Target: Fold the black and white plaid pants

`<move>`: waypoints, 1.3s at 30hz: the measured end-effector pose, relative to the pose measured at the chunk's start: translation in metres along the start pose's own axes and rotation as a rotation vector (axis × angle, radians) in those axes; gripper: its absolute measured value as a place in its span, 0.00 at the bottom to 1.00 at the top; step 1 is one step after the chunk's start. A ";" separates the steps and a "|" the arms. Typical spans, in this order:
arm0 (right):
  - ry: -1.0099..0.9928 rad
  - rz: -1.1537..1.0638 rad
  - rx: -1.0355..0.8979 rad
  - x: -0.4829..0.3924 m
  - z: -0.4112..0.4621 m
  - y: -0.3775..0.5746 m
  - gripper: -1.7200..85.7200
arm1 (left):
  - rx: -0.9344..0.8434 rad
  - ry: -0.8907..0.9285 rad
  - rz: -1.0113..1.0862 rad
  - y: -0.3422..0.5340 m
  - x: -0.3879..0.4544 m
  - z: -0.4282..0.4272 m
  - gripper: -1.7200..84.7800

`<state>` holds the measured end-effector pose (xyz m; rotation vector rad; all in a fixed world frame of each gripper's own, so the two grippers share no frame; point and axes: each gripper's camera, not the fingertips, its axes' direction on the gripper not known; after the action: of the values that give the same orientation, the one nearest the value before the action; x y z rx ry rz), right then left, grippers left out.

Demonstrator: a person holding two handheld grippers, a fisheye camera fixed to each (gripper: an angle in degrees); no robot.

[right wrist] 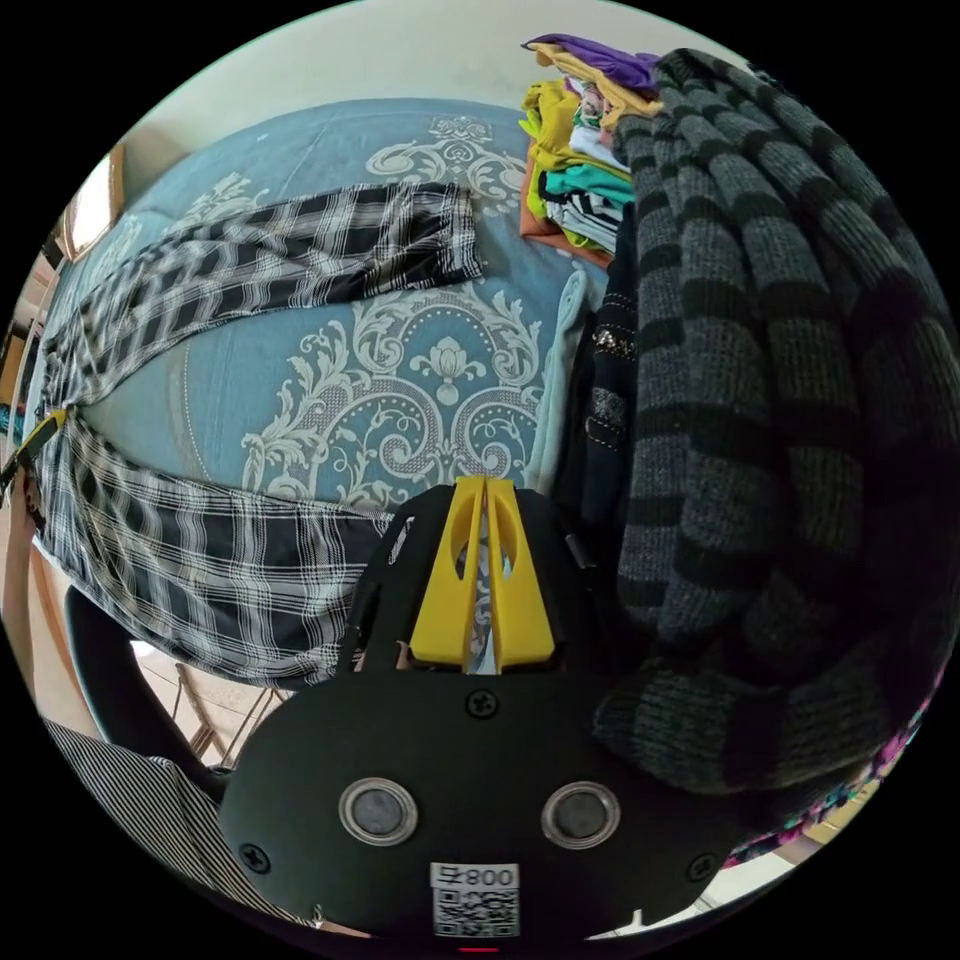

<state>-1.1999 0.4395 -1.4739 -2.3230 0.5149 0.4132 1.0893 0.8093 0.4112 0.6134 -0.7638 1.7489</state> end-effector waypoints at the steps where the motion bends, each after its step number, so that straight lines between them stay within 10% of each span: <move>1: 0.019 -0.003 -0.018 -0.002 0.004 0.001 0.02 | -0.012 -0.008 0.000 0.000 0.000 0.002 0.04; 25: 0.019 -0.190 0.012 -0.066 -0.015 0.045 0.02 | 0.067 0.055 -0.214 0.072 -0.039 -0.024 0.04; 39: -0.105 0.077 0.206 -0.007 -0.051 -0.030 0.03 | 0.003 0.117 0.252 -0.027 0.064 0.042 0.07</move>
<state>-1.1848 0.4255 -1.4181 -2.0768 0.5685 0.4922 1.0980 0.8235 0.4900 0.4266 -0.7826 1.9975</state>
